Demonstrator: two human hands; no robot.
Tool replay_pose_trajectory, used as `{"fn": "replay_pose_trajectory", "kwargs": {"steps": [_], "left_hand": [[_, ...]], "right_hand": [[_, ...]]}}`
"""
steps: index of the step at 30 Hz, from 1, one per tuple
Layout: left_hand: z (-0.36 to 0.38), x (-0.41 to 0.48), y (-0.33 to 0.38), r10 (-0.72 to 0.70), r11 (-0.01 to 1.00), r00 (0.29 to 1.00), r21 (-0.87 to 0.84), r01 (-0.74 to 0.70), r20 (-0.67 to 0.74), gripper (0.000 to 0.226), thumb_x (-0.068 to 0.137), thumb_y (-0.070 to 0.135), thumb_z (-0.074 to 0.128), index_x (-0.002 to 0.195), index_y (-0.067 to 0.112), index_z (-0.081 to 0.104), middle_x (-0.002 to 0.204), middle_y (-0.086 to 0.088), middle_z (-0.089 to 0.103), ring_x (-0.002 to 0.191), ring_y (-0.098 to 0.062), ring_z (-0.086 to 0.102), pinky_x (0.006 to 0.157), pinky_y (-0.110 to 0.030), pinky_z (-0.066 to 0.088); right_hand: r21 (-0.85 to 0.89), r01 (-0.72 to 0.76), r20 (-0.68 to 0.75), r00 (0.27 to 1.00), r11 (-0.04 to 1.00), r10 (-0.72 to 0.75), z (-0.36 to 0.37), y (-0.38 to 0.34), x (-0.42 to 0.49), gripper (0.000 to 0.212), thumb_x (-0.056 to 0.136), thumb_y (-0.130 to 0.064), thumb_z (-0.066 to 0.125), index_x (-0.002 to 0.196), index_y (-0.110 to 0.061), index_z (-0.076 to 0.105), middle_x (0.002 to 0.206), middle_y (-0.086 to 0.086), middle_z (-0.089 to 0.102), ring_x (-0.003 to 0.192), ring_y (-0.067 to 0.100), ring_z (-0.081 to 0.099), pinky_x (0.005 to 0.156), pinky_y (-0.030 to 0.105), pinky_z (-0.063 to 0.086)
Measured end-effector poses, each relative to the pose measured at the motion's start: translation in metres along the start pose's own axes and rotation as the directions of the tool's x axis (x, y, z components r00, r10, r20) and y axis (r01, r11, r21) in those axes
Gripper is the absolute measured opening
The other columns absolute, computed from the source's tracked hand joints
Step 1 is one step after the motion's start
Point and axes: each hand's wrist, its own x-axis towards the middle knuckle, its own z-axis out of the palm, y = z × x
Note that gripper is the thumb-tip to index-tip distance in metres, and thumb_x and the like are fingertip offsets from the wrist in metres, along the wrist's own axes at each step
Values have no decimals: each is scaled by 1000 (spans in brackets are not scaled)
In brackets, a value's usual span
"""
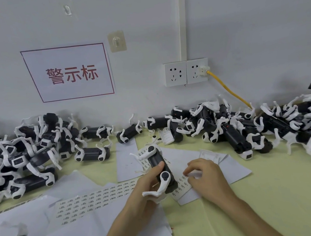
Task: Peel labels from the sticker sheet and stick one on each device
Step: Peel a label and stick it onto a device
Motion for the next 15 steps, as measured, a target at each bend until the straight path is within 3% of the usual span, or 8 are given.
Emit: {"fn": "replay_pose_trajectory", "kwargs": {"steps": [6, 8, 9, 11, 14, 15], "left_hand": [[6, 1, 1, -2, 999, 1000, -45, 2, -1, 55, 44, 45, 103, 79, 13, 74, 84, -13, 57, 83, -24, 51, 94, -43, 32], [10, -3, 4, -10, 998, 1000, -63, 10, 1, 61, 37, 45, 104, 78, 11, 72, 83, -13, 55, 83, -25, 48, 91, -41, 31], [12, -8, 6, -13, 998, 1000, -57, 12, -2, 63, 36, 45, 104, 78, 11, 71, 83, -13, 54, 84, -26, 47, 87, -40, 32], [19, -16, 11, -33, 999, 999, -13, 33, -2, 63, 43, 47, 101, 81, 10, 69, 87, -11, 56, 86, -27, 49, 82, -35, 35], [26, -27, 19, 13, 996, 996, 85, -5, -91, 45, 74, 46, 77, 98, 9, 70, 99, -10, 75, 99, -27, 70, 99, -43, 52], [29, -34, 23, 21, 998, 997, 65, -15, -80, 40, 78, 44, 70, 97, 9, 74, 102, -11, 78, 100, -27, 73, 97, -44, 55]], "right_hand": [[69, -27, -32, 999, 997, 29, 0, 2, 1, 26, 78, -2, 72, 72, -27, 71, 101, -14, 68, 102, 10, 61, 79, 15, 42], [181, -85, -48, 994, 980, 95, -2, -1, 3, 32, 78, 1, 69, 66, -29, 70, 93, -12, 72, 95, 9, 64, 74, 11, 44], [266, -122, -45, 989, 956, 139, -4, -3, 4, 36, 78, 4, 65, 65, -28, 73, 89, -9, 74, 89, 11, 66, 73, 15, 47], [494, -187, 26, 979, 849, 200, -10, -8, 5, 46, 80, 10, 53, 73, -28, 79, 87, 1, 76, 83, 16, 64, 74, 29, 49], [791, -319, 280, 948, 522, 155, -16, -14, 6, 53, 77, 12, 41, 91, -17, 82, 104, 3, 77, 92, 17, 61, 75, 28, 48], [831, -365, 349, 930, 420, 117, -16, -14, 6, 52, 74, 11, 41, 95, -13, 82, 107, 4, 76, 90, 18, 59, 74, 28, 48]]}}
